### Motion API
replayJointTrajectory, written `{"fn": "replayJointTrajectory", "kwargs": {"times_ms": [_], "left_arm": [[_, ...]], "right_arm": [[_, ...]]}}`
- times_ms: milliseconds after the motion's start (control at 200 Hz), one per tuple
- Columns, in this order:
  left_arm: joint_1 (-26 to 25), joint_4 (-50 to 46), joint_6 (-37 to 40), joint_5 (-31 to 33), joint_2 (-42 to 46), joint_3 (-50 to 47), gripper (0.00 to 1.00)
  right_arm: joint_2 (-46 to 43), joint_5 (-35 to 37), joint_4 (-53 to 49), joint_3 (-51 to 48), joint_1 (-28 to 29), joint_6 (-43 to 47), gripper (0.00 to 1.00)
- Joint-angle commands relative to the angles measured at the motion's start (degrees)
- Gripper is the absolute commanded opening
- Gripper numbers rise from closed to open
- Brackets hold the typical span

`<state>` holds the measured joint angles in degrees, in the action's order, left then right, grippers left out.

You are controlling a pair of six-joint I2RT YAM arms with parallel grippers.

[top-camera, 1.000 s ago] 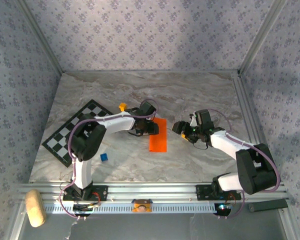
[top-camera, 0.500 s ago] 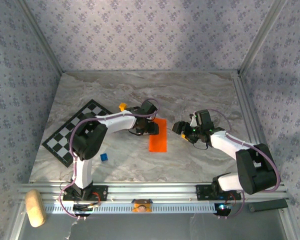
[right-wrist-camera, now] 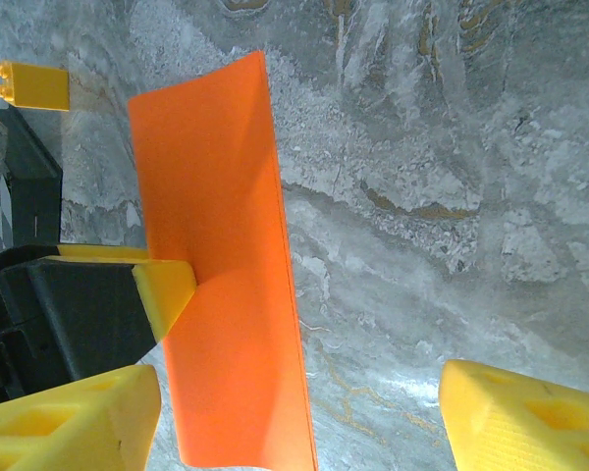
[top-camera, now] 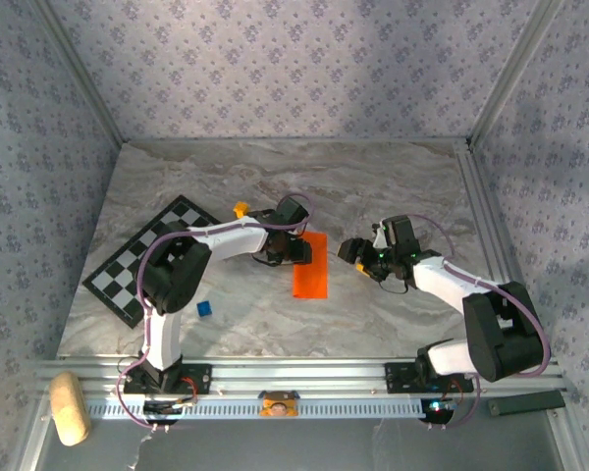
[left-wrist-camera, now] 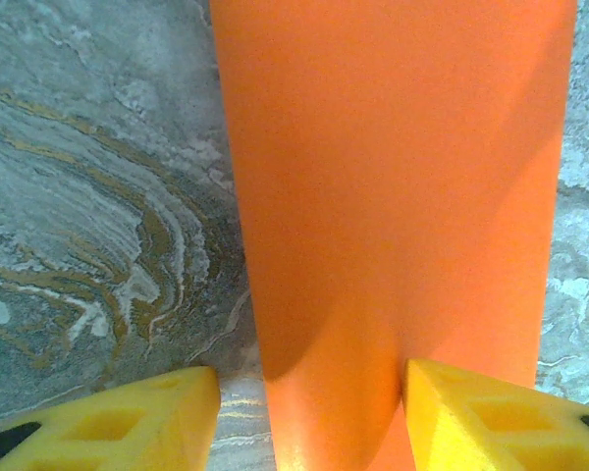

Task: Fold a paper plane with a square sheet of paper (pick it up from the middle)
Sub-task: First fold the square sheet of paper in half at the center of the table.

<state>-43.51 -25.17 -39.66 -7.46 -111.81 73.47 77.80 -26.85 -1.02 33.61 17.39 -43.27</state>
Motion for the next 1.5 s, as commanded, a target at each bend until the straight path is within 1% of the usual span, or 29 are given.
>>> {"fn": "replayJointTrajectory", "kwargs": {"times_ms": [0,390,625,980,1064,1204,1374,1434,1494], "left_arm": [[0.08,1.89,0.50,0.41,-3.85,-0.70,0.54],[-0.49,1.97,2.27,1.27,-5.08,-0.09,0.56],[-0.79,1.22,3.31,2.84,-5.57,0.66,0.56],[-0.74,0.32,2.97,3.42,-6.32,1.77,0.55],[-0.73,0.26,2.82,3.59,-6.19,1.67,0.55],[-0.72,0.16,2.82,3.58,-6.21,1.59,0.55],[-0.70,0.05,2.74,3.51,-6.27,1.67,0.55],[-0.75,0.15,2.59,3.42,-6.22,1.59,0.55],[-0.70,0.24,2.58,3.25,-6.26,1.67,0.55]], "right_arm": [[0.36,-0.07,0.06,-0.52,0.02,-0.62,0.77],[0.83,0.01,-0.74,-0.28,0.19,-0.76,0.77],[0.99,0.15,-1.13,-0.06,0.23,-0.67,0.78],[1.03,-0.19,-0.54,-0.31,0.36,-0.66,0.78],[1.05,-1.18,0.97,-0.69,0.44,-0.85,0.72],[1.66,-3.27,2.65,-0.48,0.71,-0.97,0.49],[5.46,-5.72,4.92,1.17,2.16,-1.84,0.23],[6.66,-5.71,4.93,2.02,3.09,-1.65,0.17],[7.98,-5.59,4.31,3.04,4.02,-1.10,0.13]]}}
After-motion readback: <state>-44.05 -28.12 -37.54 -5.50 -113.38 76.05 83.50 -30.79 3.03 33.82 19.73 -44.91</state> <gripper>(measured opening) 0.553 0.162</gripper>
